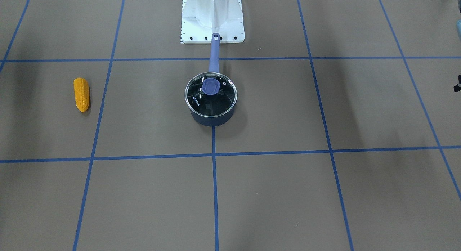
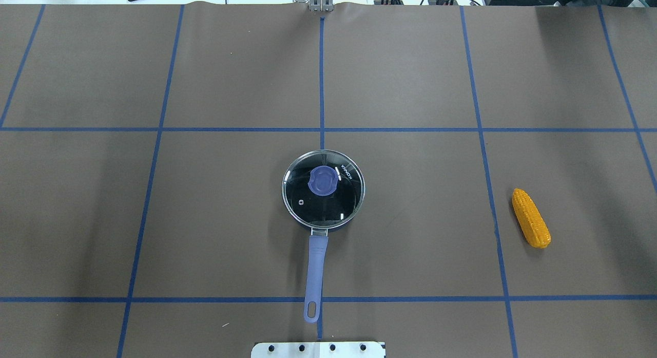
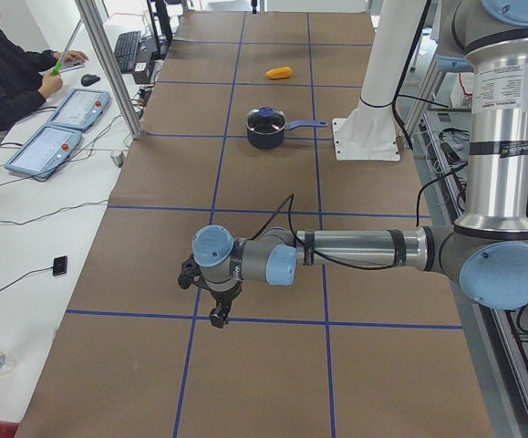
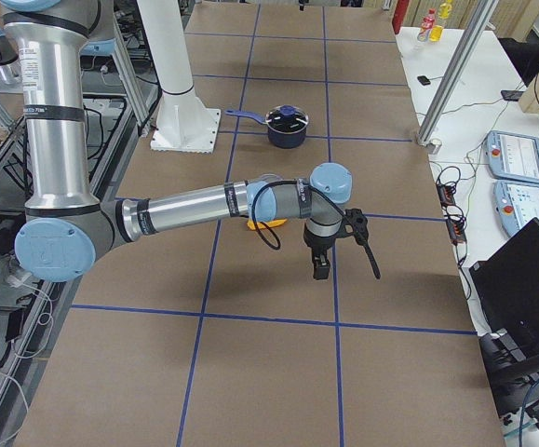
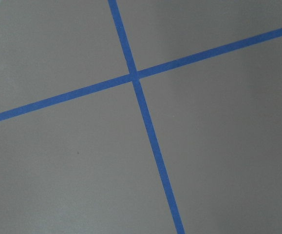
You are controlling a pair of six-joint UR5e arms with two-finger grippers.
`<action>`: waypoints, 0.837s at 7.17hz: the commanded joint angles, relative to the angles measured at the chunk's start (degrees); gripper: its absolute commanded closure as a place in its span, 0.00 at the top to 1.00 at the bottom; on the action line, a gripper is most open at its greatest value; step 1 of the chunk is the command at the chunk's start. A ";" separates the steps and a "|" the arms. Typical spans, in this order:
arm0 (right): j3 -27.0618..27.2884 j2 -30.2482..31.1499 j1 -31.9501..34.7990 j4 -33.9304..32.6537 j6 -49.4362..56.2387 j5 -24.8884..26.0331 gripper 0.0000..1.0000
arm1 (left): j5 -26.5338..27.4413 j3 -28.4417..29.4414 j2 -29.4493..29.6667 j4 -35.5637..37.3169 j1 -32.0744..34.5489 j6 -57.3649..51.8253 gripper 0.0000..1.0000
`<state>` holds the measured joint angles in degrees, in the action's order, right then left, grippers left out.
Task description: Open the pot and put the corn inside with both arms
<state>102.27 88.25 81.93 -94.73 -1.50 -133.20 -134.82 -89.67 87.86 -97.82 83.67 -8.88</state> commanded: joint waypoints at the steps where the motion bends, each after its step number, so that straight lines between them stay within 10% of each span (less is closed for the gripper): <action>1: 3.26 -1.31 -5.00 4.70 -0.08 1.00 1.00 | 0.00 -0.76 0.12 0.00 0.00 0.09 1.00; 6: 8.01 -4.05 -19.58 5.78 -14.61 0.57 1.00 | 0.00 -0.77 0.47 0.00 -0.18 0.09 1.00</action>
<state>108.24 84.15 67.00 -89.11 -10.03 -133.06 -134.82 -90.41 88.20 -97.84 83.53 -8.79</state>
